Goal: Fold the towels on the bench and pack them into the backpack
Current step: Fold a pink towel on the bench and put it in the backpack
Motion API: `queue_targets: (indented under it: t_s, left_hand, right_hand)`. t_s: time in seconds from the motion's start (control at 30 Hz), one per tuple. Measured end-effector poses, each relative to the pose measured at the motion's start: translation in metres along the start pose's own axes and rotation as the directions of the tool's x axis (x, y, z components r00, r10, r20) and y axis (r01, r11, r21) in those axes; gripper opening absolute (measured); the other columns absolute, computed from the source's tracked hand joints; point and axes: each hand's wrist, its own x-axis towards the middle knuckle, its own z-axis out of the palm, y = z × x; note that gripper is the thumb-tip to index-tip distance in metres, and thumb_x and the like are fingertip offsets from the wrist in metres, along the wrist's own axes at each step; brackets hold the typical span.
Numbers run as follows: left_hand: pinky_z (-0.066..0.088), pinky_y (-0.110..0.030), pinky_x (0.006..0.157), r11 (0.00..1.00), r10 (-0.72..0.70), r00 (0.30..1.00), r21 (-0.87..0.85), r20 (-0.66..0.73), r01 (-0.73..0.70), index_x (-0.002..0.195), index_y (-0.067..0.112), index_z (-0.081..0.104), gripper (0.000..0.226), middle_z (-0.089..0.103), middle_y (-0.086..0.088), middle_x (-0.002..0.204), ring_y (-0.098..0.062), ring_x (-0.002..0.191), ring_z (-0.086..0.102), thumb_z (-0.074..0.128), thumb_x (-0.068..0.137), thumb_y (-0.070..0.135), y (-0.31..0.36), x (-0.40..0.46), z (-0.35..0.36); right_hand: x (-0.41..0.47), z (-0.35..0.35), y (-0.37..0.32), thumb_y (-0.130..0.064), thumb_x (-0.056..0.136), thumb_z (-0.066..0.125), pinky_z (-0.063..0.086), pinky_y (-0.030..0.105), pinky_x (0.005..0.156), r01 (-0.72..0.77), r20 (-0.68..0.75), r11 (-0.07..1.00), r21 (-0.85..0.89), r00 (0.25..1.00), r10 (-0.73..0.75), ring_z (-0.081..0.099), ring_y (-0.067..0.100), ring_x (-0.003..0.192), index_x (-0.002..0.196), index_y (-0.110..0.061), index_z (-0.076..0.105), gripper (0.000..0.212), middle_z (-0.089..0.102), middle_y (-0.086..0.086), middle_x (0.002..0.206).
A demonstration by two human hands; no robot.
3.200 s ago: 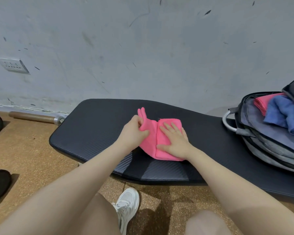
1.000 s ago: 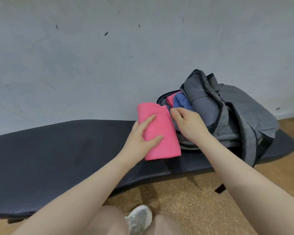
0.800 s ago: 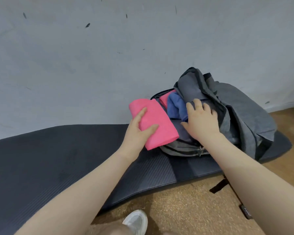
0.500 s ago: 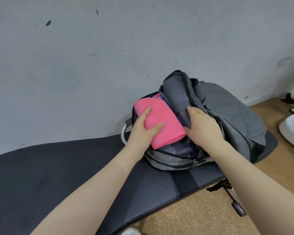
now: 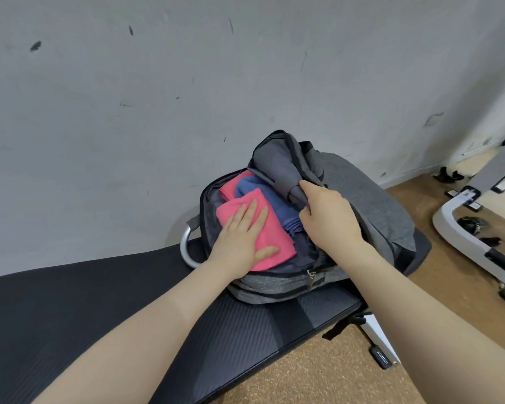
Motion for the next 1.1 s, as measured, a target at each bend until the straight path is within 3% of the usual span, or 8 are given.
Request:
queue_targets:
  t_s: [0.1, 0.23, 0.4, 0.5, 0.6, 0.73, 0.97, 1.1]
  left_hand:
    - [-0.014, -0.025, 0.11, 0.996, 0.021, 0.998, -0.081, -0.053, -0.026, 0.147, 0.011, -0.006, 0.087, -0.011, -0.006, 0.156, -0.02, 0.144, -0.011, 0.046, 0.088, 0.051, 0.013, 0.018, 0.001]
    - [-0.001, -0.033, 0.118, 0.993, 0.033, 0.995, -0.107, -0.095, -0.043, 0.146, 0.003, 0.005, 0.09, 0.006, -0.014, 0.156, -0.025, 0.144, 0.002, 0.051, 0.086, 0.052, 0.031, 0.049, 0.014]
    - [0.01, -0.038, 0.118, 0.944, 0.054, 0.994, -0.32, -0.093, -0.082, 0.146, 0.003, 0.007, 0.094, 0.01, -0.014, 0.155, -0.026, 0.144, 0.008, 0.062, 0.082, 0.045, 0.037, 0.053, 0.014]
    - [0.008, -0.035, 0.118, 0.891, 0.002, 0.998, -0.453, -0.063, -0.03, 0.146, 0.006, 0.007, 0.097, 0.001, -0.01, 0.156, -0.021, 0.144, 0.003, 0.069, 0.078, 0.039, 0.018, 0.027, 0.004]
    - [0.006, -0.039, 0.115, 0.952, -0.104, 0.981, -0.302, -0.164, 0.051, 0.138, 0.018, 0.033, 0.077, 0.002, -0.006, 0.155, -0.022, 0.143, 0.001, 0.068, 0.075, 0.046, 0.008, 0.003, 0.001]
    - [0.004, -0.042, 0.115, 0.956, -0.048, 0.998, -0.286, 0.045, 0.059, 0.145, 0.032, 0.018, 0.075, -0.007, -0.004, 0.156, -0.026, 0.143, -0.009, 0.059, 0.084, 0.046, 0.008, 0.003, 0.011]
    - [0.001, -0.04, 0.115, 0.964, -0.02, 0.981, -0.258, 0.194, 0.071, 0.147, 0.028, 0.006, 0.076, -0.014, -0.006, 0.155, -0.026, 0.142, -0.018, 0.051, 0.088, 0.046, 0.013, 0.021, -0.006]
    - [0.001, -0.032, 0.115, 0.98, -0.028, 0.96, -0.179, 0.279, 0.081, 0.146, 0.021, 0.02, 0.063, 0.007, -0.003, 0.156, -0.023, 0.144, 0.0, 0.048, 0.093, 0.039, -0.001, 0.002, -0.051]
  right_hand:
    - [-0.001, -0.004, 0.0, 0.001, 0.082, 0.044, 0.03, 0.035, 0.06, 0.021, -0.02, 1.0, -0.017, 1.0, -0.022, 0.053, 0.039, 0.084, 0.095, -0.005, 0.047, 0.015, 0.057, 0.017, 0.088]
    - [0.001, -0.006, 0.002, 0.002, 0.08, 0.043, 0.027, 0.033, 0.058, 0.013, -0.046, 1.0, -0.018, 0.999, -0.014, 0.043, 0.033, 0.073, 0.092, -0.007, 0.047, 0.016, 0.045, 0.007, 0.076]
    - [-0.001, -0.004, 0.009, 0.002, 0.077, 0.046, 0.031, 0.034, 0.057, -0.047, -0.064, 0.998, 0.032, 0.997, 0.049, 0.054, 0.038, 0.08, 0.095, -0.006, 0.052, 0.021, 0.047, 0.004, 0.074]
    - [-0.006, 0.006, 0.004, -0.005, 0.082, 0.047, 0.037, 0.036, 0.066, -0.037, 0.007, 0.999, 0.007, 0.999, 0.037, 0.057, 0.036, 0.098, 0.115, -0.01, 0.052, 0.034, 0.062, 0.009, 0.108]
    - [-0.01, 0.013, 0.0, -0.008, 0.086, 0.045, 0.042, 0.037, 0.074, -0.047, 0.043, 0.997, -0.06, 0.998, 0.05, 0.056, 0.033, 0.106, 0.126, -0.012, 0.046, 0.041, 0.055, 0.005, 0.127]
    - [-0.008, 0.007, 0.001, -0.006, 0.087, 0.044, 0.044, 0.039, 0.078, -0.033, 0.049, 0.995, -0.097, 0.998, 0.038, 0.056, 0.034, 0.107, 0.125, -0.012, 0.048, 0.039, 0.058, 0.008, 0.124]
    - [0.002, 0.0, -0.001, -0.006, 0.088, 0.045, 0.043, 0.037, 0.086, -0.058, 0.122, 0.998, -0.007, 0.991, 0.058, 0.054, 0.029, 0.116, 0.138, -0.015, 0.039, 0.051, 0.047, 0.003, 0.141]
    - [-0.006, 0.001, -0.015, -0.008, 0.09, 0.045, 0.042, 0.034, 0.096, -0.08, 0.307, 0.996, -0.026, 0.948, 0.084, 0.04, 0.028, 0.13, 0.147, -0.01, 0.021, 0.062, 0.02, 0.006, 0.155]
